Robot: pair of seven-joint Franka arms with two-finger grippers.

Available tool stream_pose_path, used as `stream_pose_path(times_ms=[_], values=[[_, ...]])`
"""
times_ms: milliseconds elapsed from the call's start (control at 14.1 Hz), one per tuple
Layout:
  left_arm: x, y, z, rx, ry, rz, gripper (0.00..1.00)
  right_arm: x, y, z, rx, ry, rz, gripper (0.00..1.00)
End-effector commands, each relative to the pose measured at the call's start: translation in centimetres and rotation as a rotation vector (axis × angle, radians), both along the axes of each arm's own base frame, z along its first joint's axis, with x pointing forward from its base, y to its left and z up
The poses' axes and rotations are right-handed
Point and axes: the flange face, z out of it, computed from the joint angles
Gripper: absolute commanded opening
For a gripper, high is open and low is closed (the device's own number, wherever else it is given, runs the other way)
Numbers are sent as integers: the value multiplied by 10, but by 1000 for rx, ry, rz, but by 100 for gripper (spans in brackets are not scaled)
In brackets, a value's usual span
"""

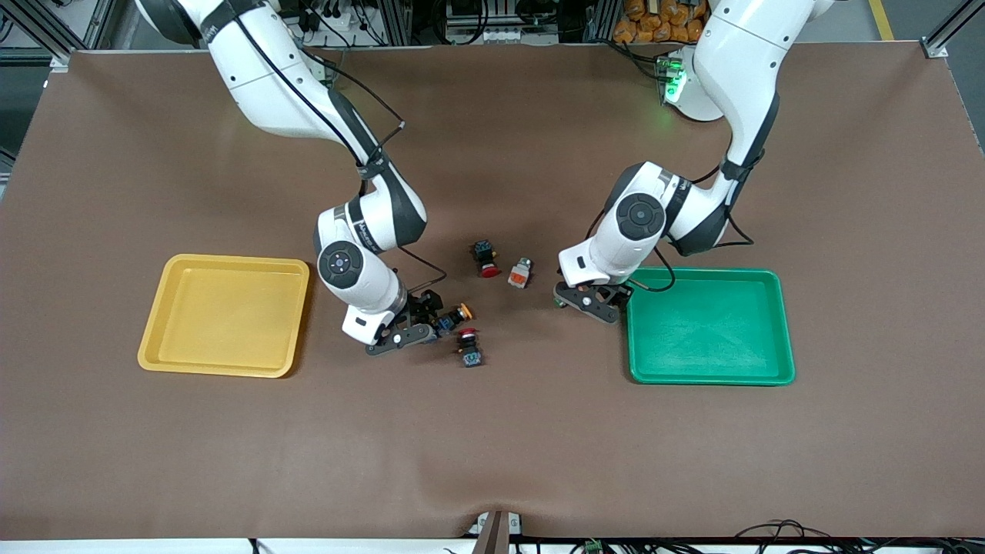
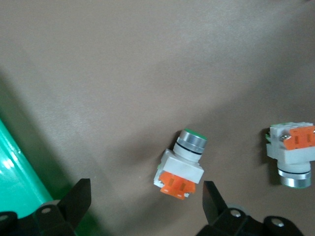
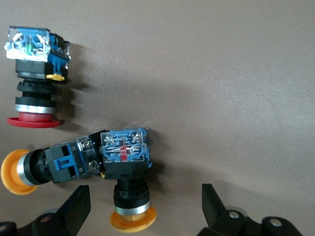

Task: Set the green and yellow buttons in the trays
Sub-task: 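Reach the right gripper to a yellow button while the left gripper reaches a green button, then carry the yellow button to the yellow tray while the left gripper carries green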

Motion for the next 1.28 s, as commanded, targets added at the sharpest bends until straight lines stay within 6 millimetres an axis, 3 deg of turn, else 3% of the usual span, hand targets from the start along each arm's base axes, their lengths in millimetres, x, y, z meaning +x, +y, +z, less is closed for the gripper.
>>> stream_pose_path(times_ms=[0, 142, 213, 285, 356, 427, 498, 712, 854, 925, 996, 1067, 1139, 1210], values=[[-6, -5, -4, -20, -33, -13, 100, -2, 2, -2, 1, -12, -3, 100], [-7, -6, -16, -34, -48, -9, 100, -5, 8, -5, -1, -15, 7, 100], [-10, -5, -21, -37, -50, -9, 100, -6, 9, -5, 1, -19, 7, 95], [-11, -4, -24, -42, -56, -10, 100, -5, 9, -5, 2, -20, 7, 56], [-12, -5, -26, -47, -63, -9, 100, -5, 9, -5, 1, -21, 8, 28], [-13, -5, -30, -48, -61, -9, 100, -5, 9, -4, 2, -22, 7, 10], [-13, -6, -31, -49, -62, -7, 100, -5, 9, -4, 2, -22, 7, 0], [-21, -8, -37, -57, -67, -7, 100, -5, 9, -4, 2, -20, 8, 0], [-23, -10, -39, -60, -71, -11, 80, -3, 7, 1, 3, -23, 7, 0], [-23, -10, -39, -60, -71, -11, 60, -3, 7, 7, 6, -24, 8, 0], [-24, -12, -38, -62, -71, -12, 29, 1, 4, 18, 12, -33, 0, 0], [-24, -12, -38, -61, -72, -12, 13, 5, -2, 35, 19, -36, -7, 0], [-23, -11, -38, -61, -72, -12, 0, 13, -16, 52, 16, -32, -23, 0], [-23, -11, -37, -62, -73, -11, 0, 18, -29, 78, 10, -36, -29, 0]])
